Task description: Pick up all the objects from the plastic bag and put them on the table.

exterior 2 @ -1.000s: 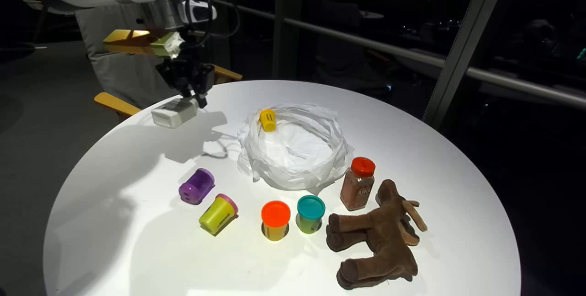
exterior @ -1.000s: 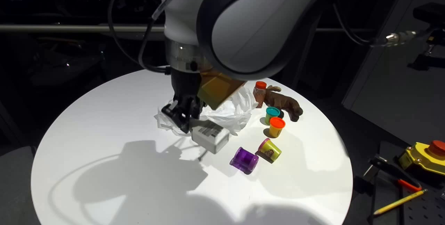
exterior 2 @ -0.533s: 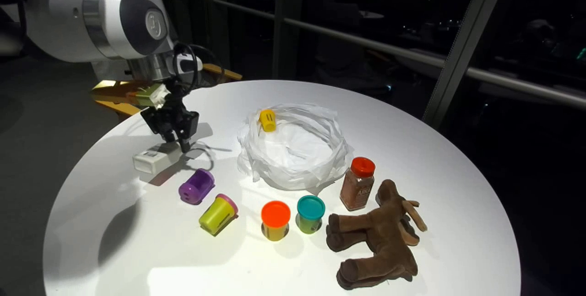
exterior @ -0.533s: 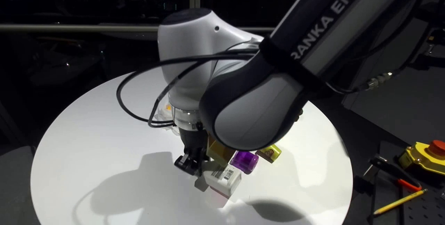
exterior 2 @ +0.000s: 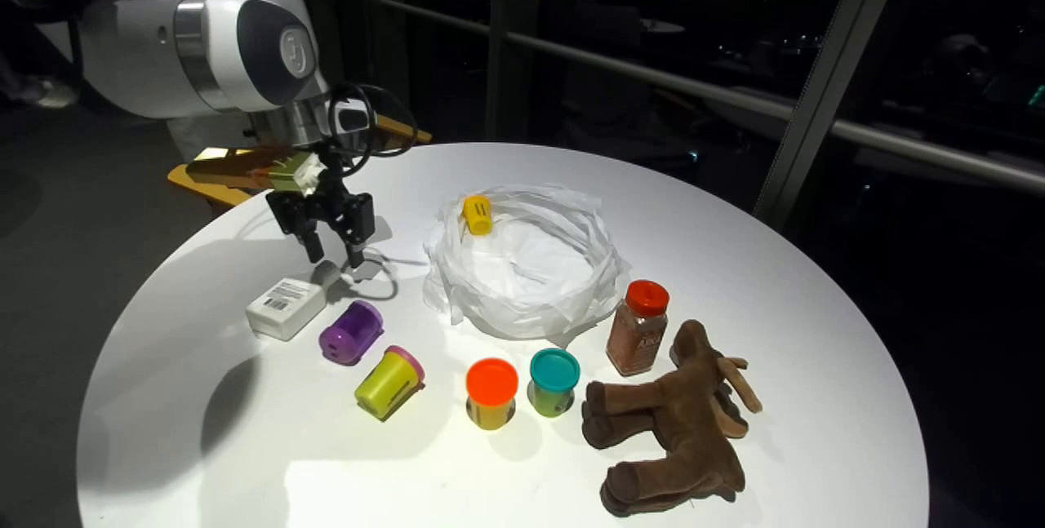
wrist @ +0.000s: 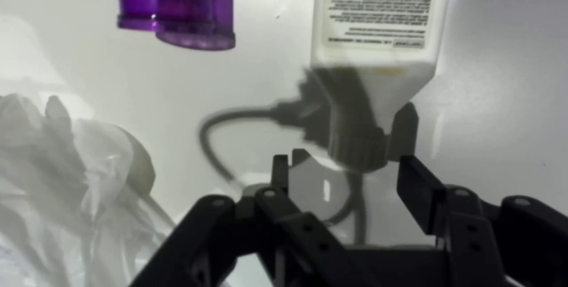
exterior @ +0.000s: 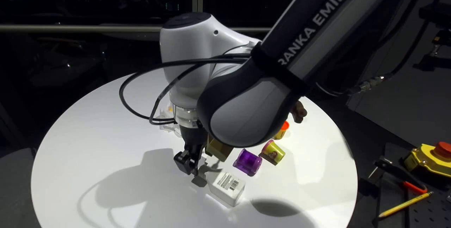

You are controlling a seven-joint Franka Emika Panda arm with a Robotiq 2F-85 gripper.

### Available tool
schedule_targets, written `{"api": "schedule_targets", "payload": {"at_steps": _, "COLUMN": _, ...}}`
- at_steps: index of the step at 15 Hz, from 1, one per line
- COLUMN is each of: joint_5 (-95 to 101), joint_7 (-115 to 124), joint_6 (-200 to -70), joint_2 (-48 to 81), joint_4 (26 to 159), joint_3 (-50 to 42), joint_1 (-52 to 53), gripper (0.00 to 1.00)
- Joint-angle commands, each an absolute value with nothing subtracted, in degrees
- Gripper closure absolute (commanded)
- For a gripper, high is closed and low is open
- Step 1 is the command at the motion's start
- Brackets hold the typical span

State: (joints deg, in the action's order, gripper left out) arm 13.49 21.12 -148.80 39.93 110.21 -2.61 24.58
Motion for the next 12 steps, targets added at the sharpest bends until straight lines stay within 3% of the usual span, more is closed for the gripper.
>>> {"api": "schedule_targets", "payload": {"at_steps": 1, "joint_5": 14.2, "joint_7": 15.0, "joint_6": -146.6, "joint_2": 36.2, "joint_4": 109.7, "joint_3": -2.6, "joint_1": 20.9, "gripper": 0.02}}
{"api": "schedule_targets", "payload": {"at_steps": 12, "joint_5": 17.2, "joint_7": 4.5, "joint_6": -145.3, "joint_2": 45.8, "joint_4": 91.5, "joint_3": -5.0, "joint_1": 11.3, "gripper": 0.0}}
